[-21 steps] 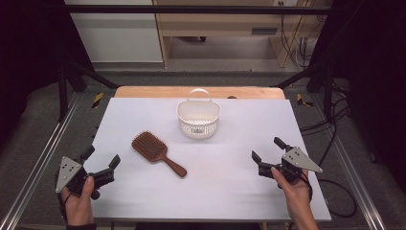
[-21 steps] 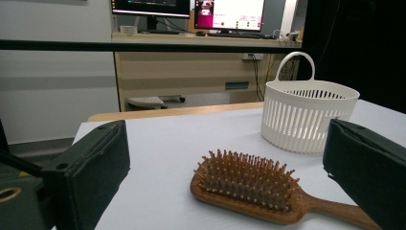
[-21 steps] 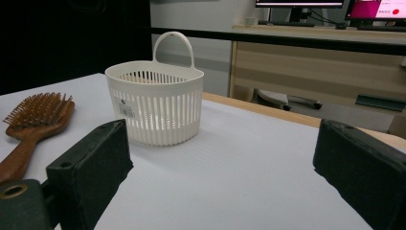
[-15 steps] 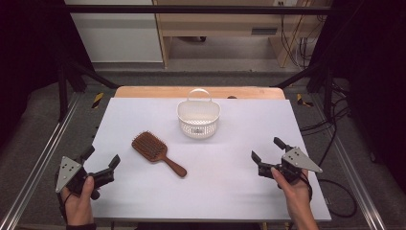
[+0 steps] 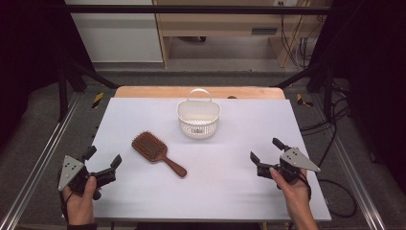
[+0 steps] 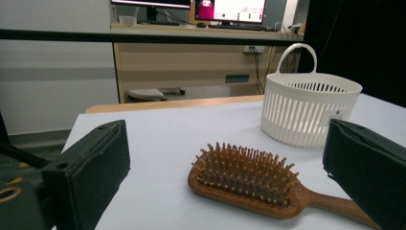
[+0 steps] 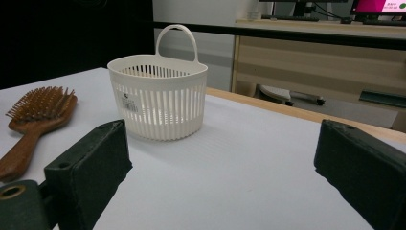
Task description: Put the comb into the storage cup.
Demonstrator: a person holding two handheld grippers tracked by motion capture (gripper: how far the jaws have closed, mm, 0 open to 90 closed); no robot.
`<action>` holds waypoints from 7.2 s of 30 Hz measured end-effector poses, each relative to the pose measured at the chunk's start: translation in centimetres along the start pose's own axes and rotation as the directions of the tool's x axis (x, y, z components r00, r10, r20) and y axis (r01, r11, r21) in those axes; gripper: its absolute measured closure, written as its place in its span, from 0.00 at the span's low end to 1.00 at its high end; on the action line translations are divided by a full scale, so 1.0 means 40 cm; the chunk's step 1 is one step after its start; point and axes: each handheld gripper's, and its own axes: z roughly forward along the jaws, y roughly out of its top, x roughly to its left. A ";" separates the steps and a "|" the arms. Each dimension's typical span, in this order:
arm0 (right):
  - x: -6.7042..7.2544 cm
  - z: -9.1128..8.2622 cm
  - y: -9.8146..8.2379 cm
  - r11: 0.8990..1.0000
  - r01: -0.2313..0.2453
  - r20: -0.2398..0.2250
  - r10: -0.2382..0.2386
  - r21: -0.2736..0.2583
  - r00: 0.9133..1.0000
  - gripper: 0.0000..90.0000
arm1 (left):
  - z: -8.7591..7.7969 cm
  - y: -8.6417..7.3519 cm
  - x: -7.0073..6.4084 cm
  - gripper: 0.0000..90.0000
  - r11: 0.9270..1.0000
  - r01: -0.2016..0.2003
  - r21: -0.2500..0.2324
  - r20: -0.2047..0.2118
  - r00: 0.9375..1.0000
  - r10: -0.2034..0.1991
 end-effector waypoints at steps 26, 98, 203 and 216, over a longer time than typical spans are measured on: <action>0.005 0.017 -0.012 0.999 -0.007 -0.002 0.007 0.054 1.000 0.07 | 0.090 -0.020 -0.042 0.70 0.964 -0.106 0.245 0.059 0.994 0.094; 0.056 0.019 -0.002 0.988 -0.011 -0.131 0.032 0.156 0.991 0.08 | 0.373 -0.045 -0.060 1.00 0.778 -0.261 0.571 0.257 0.957 0.133; 0.260 0.196 0.014 0.505 0.436 -0.474 -0.059 0.745 0.879 0.67 | 0.094 -0.043 -0.133 0.06 0.945 -0.138 0.297 0.083 0.990 0.118; 0.270 0.202 0.009 0.474 0.467 -0.489 -0.087 0.746 0.868 0.74 | 0.095 -0.044 -0.137 0.06 0.943 -0.143 0.299 0.088 0.989 0.122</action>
